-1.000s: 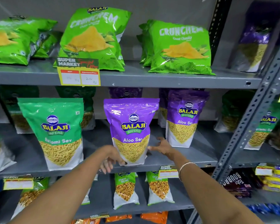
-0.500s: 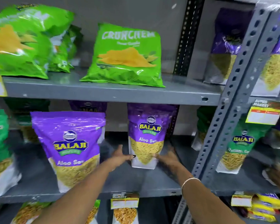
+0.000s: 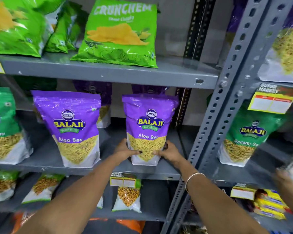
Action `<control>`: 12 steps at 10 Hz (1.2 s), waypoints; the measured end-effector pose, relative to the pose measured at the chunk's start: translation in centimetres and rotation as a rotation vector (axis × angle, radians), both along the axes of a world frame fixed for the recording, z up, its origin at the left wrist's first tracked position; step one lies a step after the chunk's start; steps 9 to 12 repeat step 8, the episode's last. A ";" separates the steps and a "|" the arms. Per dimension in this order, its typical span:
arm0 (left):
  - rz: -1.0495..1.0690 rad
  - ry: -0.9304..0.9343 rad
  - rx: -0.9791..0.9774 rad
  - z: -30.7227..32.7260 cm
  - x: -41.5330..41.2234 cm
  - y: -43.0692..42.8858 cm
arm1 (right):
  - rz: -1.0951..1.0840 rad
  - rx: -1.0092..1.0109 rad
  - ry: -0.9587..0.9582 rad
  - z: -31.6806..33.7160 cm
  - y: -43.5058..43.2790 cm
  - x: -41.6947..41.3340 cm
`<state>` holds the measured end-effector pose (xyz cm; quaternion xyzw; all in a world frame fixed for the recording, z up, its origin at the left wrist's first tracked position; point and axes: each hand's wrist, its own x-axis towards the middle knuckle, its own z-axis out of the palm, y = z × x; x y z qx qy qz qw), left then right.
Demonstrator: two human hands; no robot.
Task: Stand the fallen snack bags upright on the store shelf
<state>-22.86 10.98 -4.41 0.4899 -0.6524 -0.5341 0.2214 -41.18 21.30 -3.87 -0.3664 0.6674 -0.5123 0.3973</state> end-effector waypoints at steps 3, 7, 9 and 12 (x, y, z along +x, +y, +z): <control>-0.047 -0.131 -0.071 3.7 1.8 4.0 | 0.004 0.019 0.027 1.2 2.4 1.7; -0.158 -0.275 -0.169 5.1 2.2 4.8 | -0.021 0.074 0.082 2.5 3.4 2.9; -0.089 -0.389 -0.445 5.6 3.1 5.5 | -0.246 -0.100 0.291 4.4 3.6 4.6; -0.089 -0.389 -0.445 5.6 3.1 5.5 | -0.246 -0.100 0.291 4.4 3.6 4.6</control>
